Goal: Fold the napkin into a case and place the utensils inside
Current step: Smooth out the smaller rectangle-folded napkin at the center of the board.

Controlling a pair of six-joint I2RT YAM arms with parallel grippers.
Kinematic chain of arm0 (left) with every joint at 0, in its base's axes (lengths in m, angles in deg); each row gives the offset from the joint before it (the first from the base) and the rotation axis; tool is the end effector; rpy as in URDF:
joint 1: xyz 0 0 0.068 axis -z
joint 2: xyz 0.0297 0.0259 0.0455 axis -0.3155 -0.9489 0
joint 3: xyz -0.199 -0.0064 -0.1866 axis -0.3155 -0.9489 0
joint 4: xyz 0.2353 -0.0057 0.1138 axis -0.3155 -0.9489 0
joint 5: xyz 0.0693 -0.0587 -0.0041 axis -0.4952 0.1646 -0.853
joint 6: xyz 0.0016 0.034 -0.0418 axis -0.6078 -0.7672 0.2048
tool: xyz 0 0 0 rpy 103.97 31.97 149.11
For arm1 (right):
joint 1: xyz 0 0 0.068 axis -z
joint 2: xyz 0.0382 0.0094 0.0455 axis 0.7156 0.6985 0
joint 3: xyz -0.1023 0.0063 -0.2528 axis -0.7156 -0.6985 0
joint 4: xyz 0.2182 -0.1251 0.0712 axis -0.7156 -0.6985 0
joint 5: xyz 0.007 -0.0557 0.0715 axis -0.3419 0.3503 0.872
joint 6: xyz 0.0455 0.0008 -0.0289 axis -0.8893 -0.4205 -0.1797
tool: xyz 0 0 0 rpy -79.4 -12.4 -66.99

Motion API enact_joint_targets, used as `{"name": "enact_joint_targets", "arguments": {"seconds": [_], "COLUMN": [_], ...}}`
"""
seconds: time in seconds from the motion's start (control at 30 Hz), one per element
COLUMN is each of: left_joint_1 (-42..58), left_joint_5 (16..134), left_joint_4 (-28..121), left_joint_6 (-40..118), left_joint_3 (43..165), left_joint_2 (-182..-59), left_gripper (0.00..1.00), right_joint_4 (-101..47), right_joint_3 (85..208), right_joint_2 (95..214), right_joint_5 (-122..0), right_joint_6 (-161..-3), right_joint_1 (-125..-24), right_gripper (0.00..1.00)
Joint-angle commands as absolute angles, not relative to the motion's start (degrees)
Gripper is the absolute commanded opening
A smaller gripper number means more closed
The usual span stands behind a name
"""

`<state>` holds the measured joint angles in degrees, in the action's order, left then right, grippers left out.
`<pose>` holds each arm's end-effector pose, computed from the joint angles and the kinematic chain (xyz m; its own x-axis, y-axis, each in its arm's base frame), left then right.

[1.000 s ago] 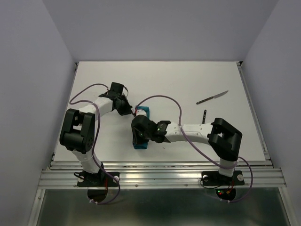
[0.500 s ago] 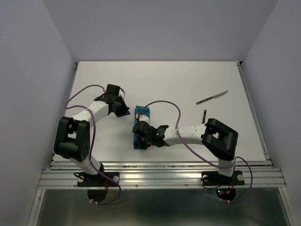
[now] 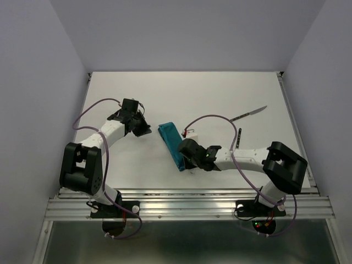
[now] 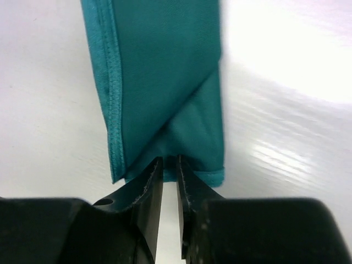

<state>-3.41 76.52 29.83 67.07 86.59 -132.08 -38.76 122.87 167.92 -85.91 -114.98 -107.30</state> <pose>0.3076 -0.0884 0.2165 -0.7791 -0.4364 -0.4501 -0.1645 0.8351 -0.5250 0.1641 0.2811 0.1677 -0.7824 -0.1595 -0.6020 -0.3314 0.9251 0.1855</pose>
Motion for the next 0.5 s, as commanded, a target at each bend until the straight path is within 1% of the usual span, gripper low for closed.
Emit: {"name": "enact_joint_targets", "arguments": {"seconds": [0.0,0.07,0.2,0.27,0.37,0.4,0.47], "left_joint_1": [-3.5,-3.5,-3.5,-3.4,-3.0,-2.9,-2.8], "left_joint_5": [76.0,76.0,76.7,77.5,77.9,78.0,78.0], "left_joint_4": [29.0,29.0,29.4,29.8,29.8,29.9,29.9], "left_joint_6": [66.1,66.2,66.2,66.1,66.0,66.0,66.0], "left_joint_3": [85.5,85.6,85.9,86.1,86.2,86.1,86.0], "left_joint_2": [-129.0,-128.8,-129.1,-129.8,-130.4,-130.5,-130.4], "left_gripper": [0.00,0.00,0.00,0.00,0.00,0.00,0.00], "right_joint_4": [-40.1,-41.2,-42.3,-43.0,-44.8,-45.8,-47.5], "right_joint_3": [121.5,121.8,124.2,127.2,132.1,133.1,135.4], "right_joint_2": [161.2,158.3,156.3,158.1,161.3,162.5,165.9], "right_joint_5": [-90.6,-91.6,-90.5,-88.1,-86.5,-86.4,-87.6], "right_joint_6": [-109.2,-107.7,-106.0,-105.1,-104.4,-104.0,-102.8], "right_joint_1": [-106.3,-106.3,-106.3,-106.3,-106.3,-106.9,-108.0], "right_gripper": [0.23,0.24,0.29,0.31,0.40,0.45,0.45]}}
